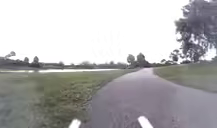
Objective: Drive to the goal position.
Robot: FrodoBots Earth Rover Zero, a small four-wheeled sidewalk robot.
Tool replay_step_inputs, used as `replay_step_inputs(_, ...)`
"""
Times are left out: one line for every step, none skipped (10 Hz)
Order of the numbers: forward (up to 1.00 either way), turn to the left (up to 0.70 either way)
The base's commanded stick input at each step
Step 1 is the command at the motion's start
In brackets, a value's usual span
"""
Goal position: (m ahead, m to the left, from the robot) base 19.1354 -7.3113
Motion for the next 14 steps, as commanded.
replay_step_inputs(0.7, -0.35)
replay_step_inputs(0.7, -0.35)
replay_step_inputs(0.7, -0.26)
replay_step_inputs(0.7, -0.06)
replay_step_inputs(0.7, 0.0)
replay_step_inputs(0.7, 0.0)
replay_step_inputs(0.7, 0.0)
replay_step_inputs(0.7, 0.0)
replay_step_inputs(0.7, 0.0)
replay_step_inputs(0.7, 0.0)
replay_step_inputs(0.7, 0.0)
replay_step_inputs(0.7, 0.0)
replay_step_inputs(0.7, 0.0)
replay_step_inputs(0.7, 0.0)
